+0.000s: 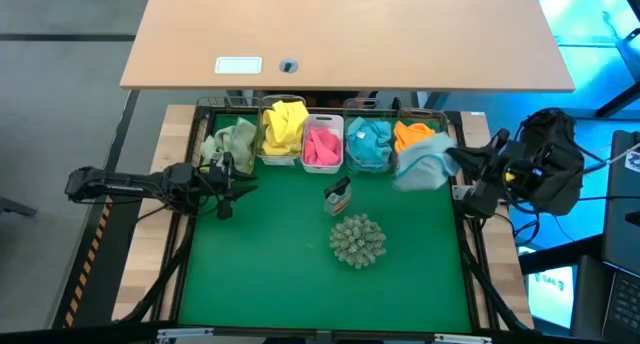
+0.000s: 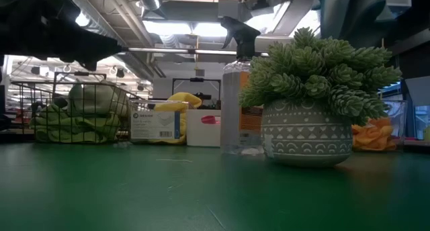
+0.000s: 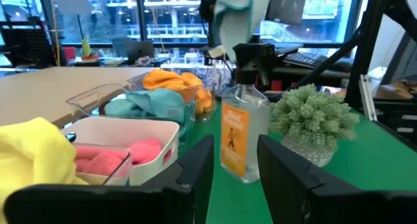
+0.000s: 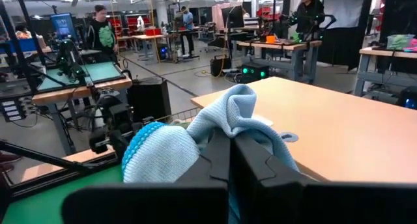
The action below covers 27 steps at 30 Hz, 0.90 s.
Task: Sort microfiber towel by color & place in baskets
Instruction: Put the light blue microfiber towel into the middle transparent bin
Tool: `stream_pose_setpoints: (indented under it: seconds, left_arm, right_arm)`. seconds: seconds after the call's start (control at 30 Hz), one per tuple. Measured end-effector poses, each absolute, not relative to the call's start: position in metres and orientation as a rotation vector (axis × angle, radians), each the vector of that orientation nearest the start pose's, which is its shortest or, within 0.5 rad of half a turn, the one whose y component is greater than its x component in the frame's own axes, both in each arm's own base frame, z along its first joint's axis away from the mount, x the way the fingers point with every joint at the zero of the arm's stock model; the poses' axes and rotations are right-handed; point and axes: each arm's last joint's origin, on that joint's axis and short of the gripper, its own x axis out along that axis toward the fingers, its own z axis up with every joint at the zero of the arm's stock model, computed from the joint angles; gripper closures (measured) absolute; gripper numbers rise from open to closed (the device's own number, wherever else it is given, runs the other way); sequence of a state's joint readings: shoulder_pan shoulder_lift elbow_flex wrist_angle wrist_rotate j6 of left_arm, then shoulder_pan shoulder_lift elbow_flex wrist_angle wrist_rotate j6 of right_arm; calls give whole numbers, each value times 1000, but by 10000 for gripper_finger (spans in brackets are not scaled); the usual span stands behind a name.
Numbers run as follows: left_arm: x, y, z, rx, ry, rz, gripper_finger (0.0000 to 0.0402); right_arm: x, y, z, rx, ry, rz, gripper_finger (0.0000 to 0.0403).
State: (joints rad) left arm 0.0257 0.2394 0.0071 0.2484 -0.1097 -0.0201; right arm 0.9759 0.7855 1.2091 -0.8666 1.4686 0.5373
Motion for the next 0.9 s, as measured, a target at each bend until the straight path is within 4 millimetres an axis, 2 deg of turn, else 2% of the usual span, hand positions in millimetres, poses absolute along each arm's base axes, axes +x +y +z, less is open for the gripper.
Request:
stream_pose_setpoints:
  seconds: [0.13, 0.33, 0.47, 0.57, 0.9]
  left_arm:
    - [112, 6, 170, -13, -20, 135, 289]
    - [112, 6, 170, -15, -20, 135, 289]
    - [112, 6, 170, -18, -20, 135, 289]
    - [112, 6, 170, -25, -20, 135, 289]
    - [112, 6, 170, -26, -19, 135, 289]
  right_arm:
    - [94, 68, 412, 93, 62, -535, 402]
    - [139, 63, 408, 22, 168, -588, 402]
    - [161, 43, 416, 1, 182, -507, 402]
    - [169, 25, 423, -17, 153, -492, 402]
    - [171, -38, 424, -46, 183, -585, 402]
